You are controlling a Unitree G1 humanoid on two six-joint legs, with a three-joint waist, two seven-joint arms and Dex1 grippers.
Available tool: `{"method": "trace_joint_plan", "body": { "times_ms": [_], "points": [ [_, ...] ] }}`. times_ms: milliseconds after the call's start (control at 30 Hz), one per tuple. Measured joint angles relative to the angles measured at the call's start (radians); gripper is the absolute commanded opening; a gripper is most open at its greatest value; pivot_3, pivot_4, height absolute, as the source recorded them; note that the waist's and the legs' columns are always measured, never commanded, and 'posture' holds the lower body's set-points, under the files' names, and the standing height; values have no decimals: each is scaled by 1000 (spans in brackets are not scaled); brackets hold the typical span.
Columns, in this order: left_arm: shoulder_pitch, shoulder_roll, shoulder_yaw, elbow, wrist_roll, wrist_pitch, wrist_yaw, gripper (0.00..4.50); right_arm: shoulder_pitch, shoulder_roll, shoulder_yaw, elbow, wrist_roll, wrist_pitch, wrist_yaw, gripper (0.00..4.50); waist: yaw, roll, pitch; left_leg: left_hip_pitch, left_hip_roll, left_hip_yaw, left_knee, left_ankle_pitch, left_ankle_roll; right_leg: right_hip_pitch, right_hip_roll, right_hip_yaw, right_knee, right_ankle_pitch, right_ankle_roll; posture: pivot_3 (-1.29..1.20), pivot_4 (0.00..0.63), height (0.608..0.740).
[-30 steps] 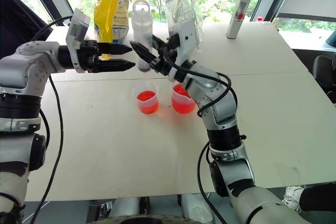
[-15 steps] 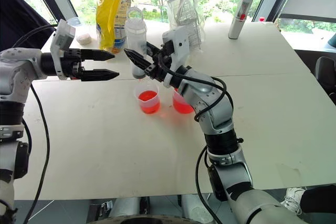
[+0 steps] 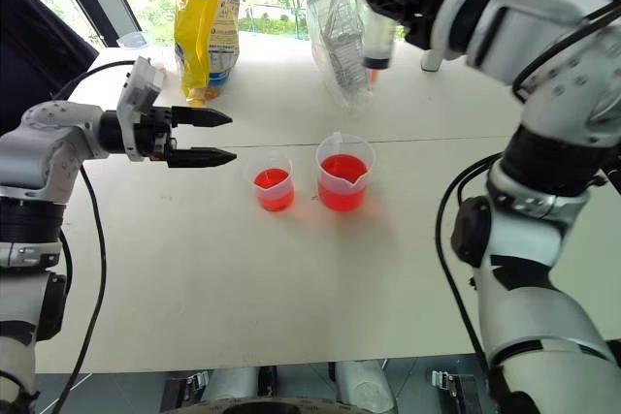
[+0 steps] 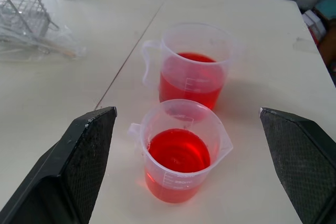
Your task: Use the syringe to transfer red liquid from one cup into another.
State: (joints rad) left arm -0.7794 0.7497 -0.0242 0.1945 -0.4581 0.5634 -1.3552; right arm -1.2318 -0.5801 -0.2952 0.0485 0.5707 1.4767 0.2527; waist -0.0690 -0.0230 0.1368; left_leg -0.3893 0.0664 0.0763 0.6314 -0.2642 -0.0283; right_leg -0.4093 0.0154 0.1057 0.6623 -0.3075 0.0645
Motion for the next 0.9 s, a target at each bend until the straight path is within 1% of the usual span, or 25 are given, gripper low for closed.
{"method": "trace_joint_plan", "body": {
  "times_ms": [67,133,267,433,567,633,700,733,767,833,900],
  "points": [
    [2,-5,-1,-5,0,-6,-1,4450,36,-56,51,126,-46,44,1,1395,0,0,0,-1,-1,1,0,0,0,-1,0,2,0,0,0,0,150,739],
    [2,-6,-1,-13,0,-11,0,4450,95,-87,120,206,-69,69,24,1395,-2,1,0,-1,-1,2,0,0,0,-2,0,2,0,0,1,0,150,739],
    [22,-15,-2,-44,0,-24,4,4450,185,-95,268,270,-78,78,103,1395,-3,3,2,-1,1,1,-1,0,1,-3,5,2,1,0,1,0,150,739],
    [45,-14,-1,-76,-1,-21,15,4450,197,-94,378,361,-110,51,171,1395,-2,3,2,-1,1,1,0,0,1,-3,5,2,1,0,1,0,150,739],
    [75,-3,2,-104,-8,-2,32,4450,194,-74,455,471,-163,-21,224,1395,-2,3,2,-1,0,1,1,0,1,-2,5,2,1,1,1,0,150,739],
    [82,2,3,-121,-9,1,38,4450,185,-67,476,509,-184,-51,247,1395,-2,1,1,0,0,1,1,0,1,-1,5,1,1,1,1,0,150,739],
    [82,4,5,-133,-14,13,46,4500,181,-53,492,546,-209,-91,268,2454,-1,0,0,1,0,1,1,0,1,0,5,1,1,1,1,0,150,739],
    [82,6,6,-137,-17,19,49,4500,181,-46,500,559,-219,-107,273,2793,-1,0,0,1,0,1,1,0,1,1,5,1,1,1,1,0,150,739],
    [82,7,7,-141,-21,22,50,4500,183,-41,509,573,-231,-113,277,3239,-1,1,0,1,0,1,1,0,1,0,5,1,1,1,1,0,150,739],
    [83,13,8,-149,-30,37,50,4500,183,-38,508,574,-237,-123,296,4353,-1,0,0,1,0,0,1,0,1,1,5,1,1,0,1,0,150,739],
    [84,14,8,-162,-36,44,48,4500,183,-38,504,568,-239,-123,304,4436,-1,0,0,1,0,0,1,0,1,1,5,1,1,1,1,0,150,739]
  ]
}}
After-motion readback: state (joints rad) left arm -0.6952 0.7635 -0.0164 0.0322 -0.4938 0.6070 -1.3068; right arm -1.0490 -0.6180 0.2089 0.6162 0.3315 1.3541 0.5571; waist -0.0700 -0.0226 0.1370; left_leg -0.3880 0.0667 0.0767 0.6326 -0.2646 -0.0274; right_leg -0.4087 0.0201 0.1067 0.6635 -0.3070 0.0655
